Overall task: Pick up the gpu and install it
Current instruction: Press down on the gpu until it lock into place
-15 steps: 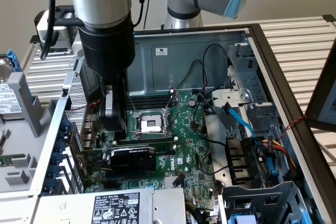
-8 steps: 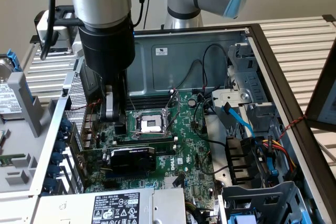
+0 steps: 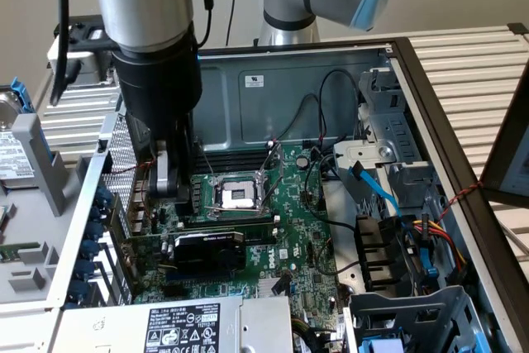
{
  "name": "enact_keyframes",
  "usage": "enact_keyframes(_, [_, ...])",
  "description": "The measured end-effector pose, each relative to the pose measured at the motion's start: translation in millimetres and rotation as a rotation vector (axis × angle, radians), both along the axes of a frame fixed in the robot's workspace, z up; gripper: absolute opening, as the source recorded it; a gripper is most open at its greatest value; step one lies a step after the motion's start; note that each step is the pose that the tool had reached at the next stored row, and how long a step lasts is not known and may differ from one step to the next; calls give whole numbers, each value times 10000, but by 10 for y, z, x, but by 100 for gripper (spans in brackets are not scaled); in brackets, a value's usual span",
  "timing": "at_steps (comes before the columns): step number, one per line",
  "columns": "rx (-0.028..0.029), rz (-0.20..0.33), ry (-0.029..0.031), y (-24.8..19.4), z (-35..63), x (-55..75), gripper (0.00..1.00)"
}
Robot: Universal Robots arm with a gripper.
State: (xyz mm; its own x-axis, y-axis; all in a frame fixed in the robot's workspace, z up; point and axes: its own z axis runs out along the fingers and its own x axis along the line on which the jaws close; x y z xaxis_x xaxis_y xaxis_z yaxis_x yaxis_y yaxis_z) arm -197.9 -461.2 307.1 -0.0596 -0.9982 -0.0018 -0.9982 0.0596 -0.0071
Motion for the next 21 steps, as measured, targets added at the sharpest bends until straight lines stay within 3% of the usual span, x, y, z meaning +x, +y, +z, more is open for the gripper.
enact_keyframes(14, [1, -15, 9, 17, -255, -35, 11])
enact_keyframes(16, [4, -15, 75, 18, -273, -35, 11])
enact_keyframes(18, [21, -15, 195, 18, -290, -35, 11])
enact_keyframes(21, [38, -12, 198, 22, -324, -35, 11])
